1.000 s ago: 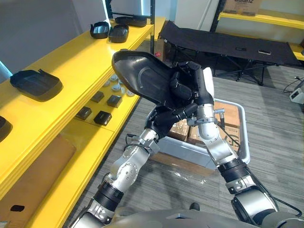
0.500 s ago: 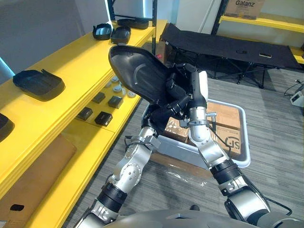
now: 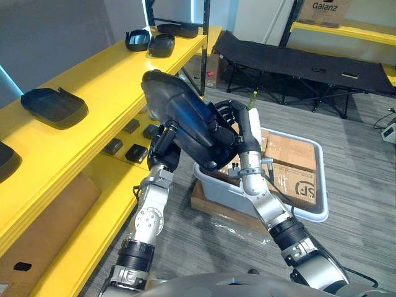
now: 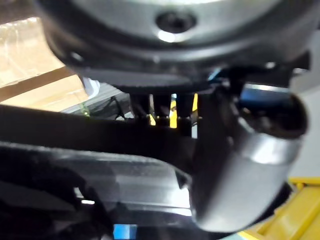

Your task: Walk over and take three plastic housings, then place them on the shelf

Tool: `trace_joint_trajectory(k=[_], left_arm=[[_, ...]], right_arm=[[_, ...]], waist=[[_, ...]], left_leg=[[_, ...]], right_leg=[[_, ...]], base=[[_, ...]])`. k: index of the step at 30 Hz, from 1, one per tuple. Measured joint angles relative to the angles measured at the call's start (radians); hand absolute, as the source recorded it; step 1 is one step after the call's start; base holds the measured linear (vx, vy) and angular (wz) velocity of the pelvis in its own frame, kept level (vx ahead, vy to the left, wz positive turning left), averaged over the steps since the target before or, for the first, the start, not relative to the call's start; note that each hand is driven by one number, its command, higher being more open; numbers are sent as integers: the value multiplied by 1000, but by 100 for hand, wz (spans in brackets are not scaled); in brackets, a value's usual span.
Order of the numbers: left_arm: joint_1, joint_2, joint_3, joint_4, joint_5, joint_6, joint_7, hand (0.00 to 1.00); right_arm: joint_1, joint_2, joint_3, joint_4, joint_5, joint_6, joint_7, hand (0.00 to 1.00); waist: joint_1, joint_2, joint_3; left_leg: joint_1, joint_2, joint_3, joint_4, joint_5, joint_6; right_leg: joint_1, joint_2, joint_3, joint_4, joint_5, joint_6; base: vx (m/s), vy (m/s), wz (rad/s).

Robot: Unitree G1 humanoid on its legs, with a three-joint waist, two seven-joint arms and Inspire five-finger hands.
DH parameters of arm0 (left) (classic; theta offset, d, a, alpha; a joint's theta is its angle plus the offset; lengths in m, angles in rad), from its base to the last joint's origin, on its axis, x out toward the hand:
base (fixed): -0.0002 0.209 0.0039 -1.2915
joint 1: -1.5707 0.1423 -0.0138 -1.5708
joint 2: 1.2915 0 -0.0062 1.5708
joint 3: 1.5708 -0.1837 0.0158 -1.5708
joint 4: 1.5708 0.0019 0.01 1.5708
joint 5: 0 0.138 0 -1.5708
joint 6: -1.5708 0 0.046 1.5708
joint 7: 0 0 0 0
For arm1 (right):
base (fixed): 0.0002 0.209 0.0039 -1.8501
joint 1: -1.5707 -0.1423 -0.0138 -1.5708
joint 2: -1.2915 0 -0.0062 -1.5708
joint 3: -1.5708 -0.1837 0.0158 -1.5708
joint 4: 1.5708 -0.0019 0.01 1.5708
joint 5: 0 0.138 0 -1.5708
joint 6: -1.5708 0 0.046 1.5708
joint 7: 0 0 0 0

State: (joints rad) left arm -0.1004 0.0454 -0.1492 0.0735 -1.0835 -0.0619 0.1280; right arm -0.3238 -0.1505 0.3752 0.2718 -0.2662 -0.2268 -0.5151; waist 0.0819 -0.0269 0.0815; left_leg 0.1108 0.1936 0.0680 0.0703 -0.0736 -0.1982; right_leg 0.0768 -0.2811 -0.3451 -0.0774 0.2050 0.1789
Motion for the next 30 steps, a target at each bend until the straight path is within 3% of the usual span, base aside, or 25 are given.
trace_joint_trajectory(k=[6, 13, 20, 21, 27, 30], left_arm=[[-38, 39, -33, 54, -60, 0, -29, 0], [-75, 86, -44, 126, -121, 22, -157, 0], [-115, 124, -74, 129, -136, 21, -163, 0], [-118, 124, -76, 129, -136, 20, -163, 0], [-121, 120, -114, 117, -118, -29, -125, 0], [-119, 119, -148, 45, 8, -68, -22, 0]], right_arm=[[12, -10, 2, -2, 1, -5, -21, 0], [33, -11, 19, -14, 2, -7, -88, 0], [33, -12, 33, -14, 1, -27, -138, 0], [33, -12, 35, -14, 1, -27, -145, 100], [35, -14, 31, -33, 14, -44, -172, 100], [35, -18, 27, -58, 63, -26, -167, 100]], waist=[[-12, -2, 0], [-36, -1, 0], [-44, 2, 2], [-48, 2, 2], [-60, 8, 6], [-59, 9, 7]], left_leg=[[-12, 0, 5, 33, -17, 1], [-15, 0, 8, 33, -17, 1], [-16, -3, 7, 33, -17, 2], [-16, -6, 6, 33, -17, 2], [-18, -13, 5, 33, -18, 6], [-18, -13, 6, 33, -19, 6]], right_leg=[[-3, 0, 11, -1, 0, 0], [-8, -1, 14, -1, 0, 0], [-8, -5, 13, -1, 0, 0], [-8, -8, 12, -1, 0, 0], [-8, -16, 10, -1, 1, 1], [-8, -16, 9, -1, 1, 1]], base=[[-11, 21, -4], [0, 0, 0], [0, 0, 0], [-9, 33, 3], [-2, 16, 1], [0, 0, 0]])
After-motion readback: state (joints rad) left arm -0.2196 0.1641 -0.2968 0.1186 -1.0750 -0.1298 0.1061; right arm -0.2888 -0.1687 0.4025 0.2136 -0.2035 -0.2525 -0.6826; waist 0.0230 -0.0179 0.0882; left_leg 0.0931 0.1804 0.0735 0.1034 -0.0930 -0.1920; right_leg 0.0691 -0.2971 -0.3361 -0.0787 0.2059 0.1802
